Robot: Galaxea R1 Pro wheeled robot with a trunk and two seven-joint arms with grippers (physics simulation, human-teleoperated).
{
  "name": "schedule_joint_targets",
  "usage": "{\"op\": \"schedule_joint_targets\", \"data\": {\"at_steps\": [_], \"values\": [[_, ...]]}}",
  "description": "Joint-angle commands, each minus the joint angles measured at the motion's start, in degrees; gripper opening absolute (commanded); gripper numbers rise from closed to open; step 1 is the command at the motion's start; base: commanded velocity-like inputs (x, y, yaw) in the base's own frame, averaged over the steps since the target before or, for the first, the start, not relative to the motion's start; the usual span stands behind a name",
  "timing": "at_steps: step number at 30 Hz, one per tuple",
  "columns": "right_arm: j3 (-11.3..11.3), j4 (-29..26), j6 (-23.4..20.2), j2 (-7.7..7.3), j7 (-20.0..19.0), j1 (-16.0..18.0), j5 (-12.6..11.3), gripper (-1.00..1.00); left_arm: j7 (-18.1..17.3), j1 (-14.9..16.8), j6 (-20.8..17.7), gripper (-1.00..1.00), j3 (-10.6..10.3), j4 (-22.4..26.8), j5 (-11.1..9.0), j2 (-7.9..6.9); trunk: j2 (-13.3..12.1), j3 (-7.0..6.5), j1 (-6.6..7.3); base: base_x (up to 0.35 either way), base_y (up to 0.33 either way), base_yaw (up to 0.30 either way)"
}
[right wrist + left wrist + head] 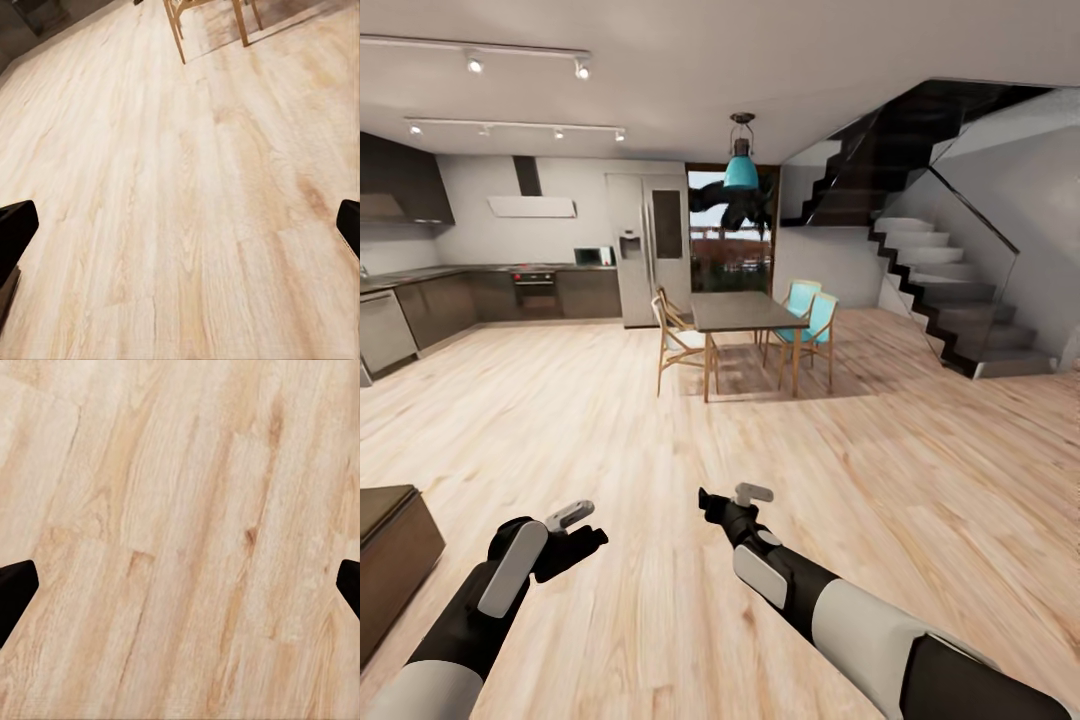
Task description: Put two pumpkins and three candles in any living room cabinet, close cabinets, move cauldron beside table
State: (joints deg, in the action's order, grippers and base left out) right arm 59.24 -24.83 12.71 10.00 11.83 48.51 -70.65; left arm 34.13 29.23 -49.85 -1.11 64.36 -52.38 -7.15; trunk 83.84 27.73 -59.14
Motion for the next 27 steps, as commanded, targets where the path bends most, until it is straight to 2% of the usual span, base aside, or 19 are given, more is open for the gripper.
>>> {"op": "schedule_joint_targets", "data": {"at_steps": [1, 6, 11, 13, 27], "values": [[0.4, 0.1, 0.6, 0.00, 0.5, 0.1, -0.6, 1.00, 0.6, 0.0, 0.0, 1.00, -0.1, 0.1, -0.6, -0.05, 0.0, 0.16, -0.02, 0.255, 0.000, -0.081], [0.7, 0.0, 1.1, 0.00, 0.5, 0.1, -0.2, 1.00, 0.6, 0.0, 0.0, 1.00, -0.1, 0.1, -0.6, -0.04, 0.0, 0.62, -0.02, 0.252, 0.000, -0.072], [0.8, -0.1, -3.4, 0.00, 0.1, 0.1, -0.1, 1.00, 0.6, 0.0, 0.0, 1.00, -0.1, 0.1, -0.6, -0.04, 0.0, 1.08, -0.02, 0.239, 0.000, -0.060], [0.7, -0.1, -3.8, 0.00, 0.0, 0.1, -0.1, 1.00, 0.6, 0.0, 0.0, 1.00, -0.1, 0.1, -0.6, -0.08, 0.0, 1.26, -0.02, 0.227, 0.000, -0.016], [0.8, -0.3, -2.6, 0.00, -1.4, 0.1, -0.1, 1.00, 0.4, 0.0, 0.0, 1.00, -0.2, -0.3, -0.6, 0.02, 0.0, 2.47, -0.02, 0.231, 0.000, -0.112]]}}
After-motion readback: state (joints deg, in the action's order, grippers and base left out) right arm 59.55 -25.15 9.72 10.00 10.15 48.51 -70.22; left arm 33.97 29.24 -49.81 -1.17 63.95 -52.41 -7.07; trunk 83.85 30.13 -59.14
